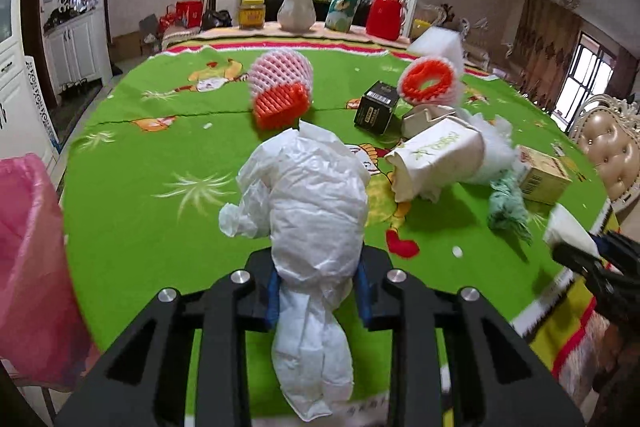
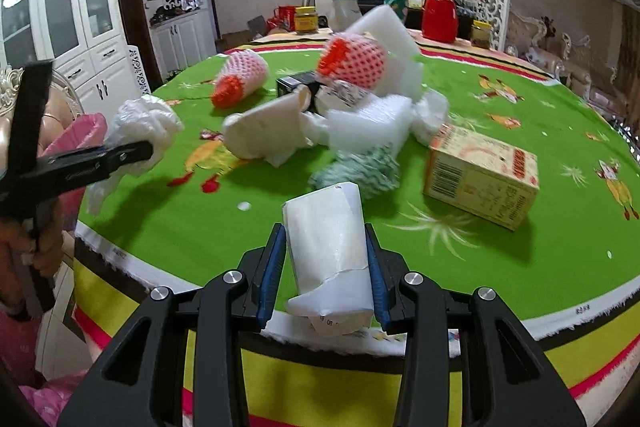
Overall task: Collect trash
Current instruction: 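Lift the white plastic bag with the left tool toward the pink bin, then open the left tool over the pink bin while the right tool drops the tissue in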
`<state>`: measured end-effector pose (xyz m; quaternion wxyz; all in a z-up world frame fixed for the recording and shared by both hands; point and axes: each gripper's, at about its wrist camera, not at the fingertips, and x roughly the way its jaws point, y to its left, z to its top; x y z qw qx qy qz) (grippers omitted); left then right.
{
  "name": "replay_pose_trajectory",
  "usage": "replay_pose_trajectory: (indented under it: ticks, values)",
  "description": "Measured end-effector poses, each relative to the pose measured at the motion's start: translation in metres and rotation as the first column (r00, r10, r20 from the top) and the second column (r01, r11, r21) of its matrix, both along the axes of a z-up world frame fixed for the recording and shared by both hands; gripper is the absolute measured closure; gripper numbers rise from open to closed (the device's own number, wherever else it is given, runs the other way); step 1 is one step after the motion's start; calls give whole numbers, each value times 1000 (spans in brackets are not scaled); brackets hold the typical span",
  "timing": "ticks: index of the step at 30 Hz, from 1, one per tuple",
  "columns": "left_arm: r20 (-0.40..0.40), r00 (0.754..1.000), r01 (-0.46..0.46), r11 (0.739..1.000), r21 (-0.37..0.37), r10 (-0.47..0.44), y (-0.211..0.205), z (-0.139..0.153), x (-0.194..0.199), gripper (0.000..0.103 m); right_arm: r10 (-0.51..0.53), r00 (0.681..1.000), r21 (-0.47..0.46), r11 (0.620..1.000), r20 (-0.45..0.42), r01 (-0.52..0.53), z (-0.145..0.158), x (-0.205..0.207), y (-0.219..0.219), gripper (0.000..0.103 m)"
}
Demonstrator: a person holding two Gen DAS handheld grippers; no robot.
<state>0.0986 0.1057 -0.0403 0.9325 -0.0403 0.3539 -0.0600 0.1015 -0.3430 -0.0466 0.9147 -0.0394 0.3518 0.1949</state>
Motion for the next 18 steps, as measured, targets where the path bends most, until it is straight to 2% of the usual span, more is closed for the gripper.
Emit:
replay_pose_trajectory:
  ticks: [5,11,18]
  values:
    - [79,997,-8,1000,1,8,14,13,-31,74,39,998,16,999,43,-40,9,-2,29,65]
    - [137,990,-36,999,23,33,33,22,-56,74,107,991,21,994,82,-109,19,-5,71,65]
    - [189,979,-92,994,61,79,62,32,-81,73,223,966,26,973,134,-229,35,-7,136,65]
